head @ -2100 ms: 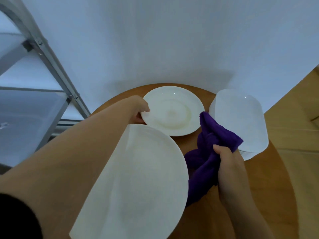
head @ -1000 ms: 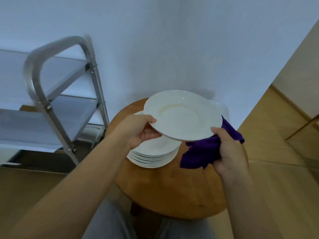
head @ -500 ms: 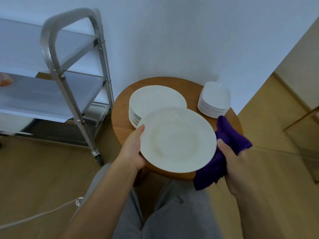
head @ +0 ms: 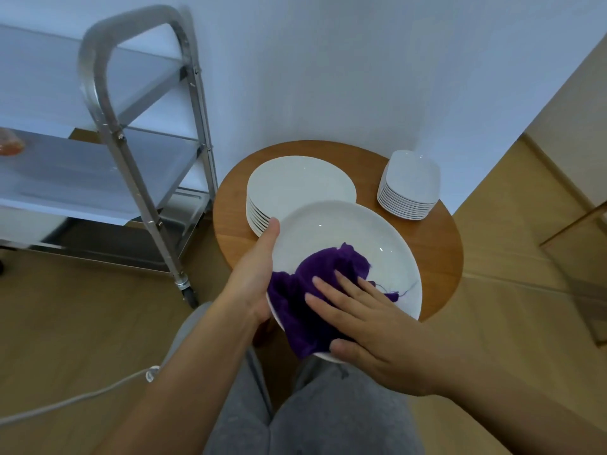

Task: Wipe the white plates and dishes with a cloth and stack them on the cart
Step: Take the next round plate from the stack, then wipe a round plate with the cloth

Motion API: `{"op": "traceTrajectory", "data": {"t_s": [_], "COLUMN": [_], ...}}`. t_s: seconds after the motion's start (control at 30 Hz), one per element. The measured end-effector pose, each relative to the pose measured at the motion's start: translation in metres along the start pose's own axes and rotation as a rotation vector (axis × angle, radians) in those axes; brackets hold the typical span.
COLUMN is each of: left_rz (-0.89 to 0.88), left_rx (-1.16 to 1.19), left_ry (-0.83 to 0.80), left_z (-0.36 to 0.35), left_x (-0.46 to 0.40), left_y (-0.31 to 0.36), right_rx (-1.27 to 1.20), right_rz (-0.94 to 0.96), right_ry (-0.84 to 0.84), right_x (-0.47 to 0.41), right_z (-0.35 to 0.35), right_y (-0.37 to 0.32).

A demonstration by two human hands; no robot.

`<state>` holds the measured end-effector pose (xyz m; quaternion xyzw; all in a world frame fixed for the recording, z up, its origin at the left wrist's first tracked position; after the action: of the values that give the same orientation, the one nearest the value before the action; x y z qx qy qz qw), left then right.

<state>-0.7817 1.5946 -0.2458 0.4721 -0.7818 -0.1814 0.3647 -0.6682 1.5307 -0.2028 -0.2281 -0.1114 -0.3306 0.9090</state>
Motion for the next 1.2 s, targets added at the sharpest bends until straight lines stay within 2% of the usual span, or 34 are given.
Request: {"op": "traceTrajectory", "data": {"t_s": [0.1,0.17,0.23,0.3,0.4,0.5,0.7,0.83,1.0,1.13,1.2], "left_rz": [0.044,0.034,-0.002,-0.053,-0.105,-0.11,-0.113,-0.142,-0.243,-0.275,-0.253], "left_rx": [-0.077,-0.125,-0.153,-0.098,-0.049,-0.041,0.004,0.01,-0.063,-0.061,-0.059], "left_ry": [0.008,-0.007,-0.015,-0.01,-0.001,-0.016,-0.029,0.028,0.157,0.132,0.134], "left_z": [-0.002,-0.007,-0.012,-0.013,-0.011,-0.012,-0.01,-0.004,0.008,0.0,-0.006], "left_x": [0.001,0.002,0.003,0.006,0.009,0.011,0.014,0.014,0.016,0.015,0.015], "left_y": [-0.008,-0.012,-0.019,-0.025,-0.023,-0.019,-0.021,-0.019,0.0,0.008,0.003], "right_rx": [-0.029,0.005,0.039,0.059,0.023,0.094,0.281,0.365,0.19,-0.064,-0.167], "right_rz": [-0.036,-0.095,-0.235,-0.286,-0.166,-0.123,-0.229,-0.344,-0.545,-0.546,-0.479], "right_ry": [0.056,0.162,0.298,0.364,0.39,0.436,0.385,0.389,0.383,0.372,0.406], "right_x": [-0.01,-0.023,-0.033,-0.042,-0.048,-0.048,-0.041,-0.022,-0.002,0.003,0.0], "right_z": [0.0,0.003,0.012,0.021,0.031,0.044,0.067,0.066,0.035,0.001,-0.009], "right_y": [-0.006,-0.011,-0.007,-0.003,0.001,0.014,0.055,0.069,0.076,0.051,0.03]}}
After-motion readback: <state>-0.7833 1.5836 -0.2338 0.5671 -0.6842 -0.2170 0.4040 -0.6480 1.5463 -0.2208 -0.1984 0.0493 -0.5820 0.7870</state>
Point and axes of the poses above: each hand's wrist, its own x-axis away from the middle knuckle, its own z-axis out of the back of the hand, y = z × x, the point moved 9 cm from there along -x, towards the middle knuckle, and after that the axes turned 11 degrees about -y, right-handed, at the moved point
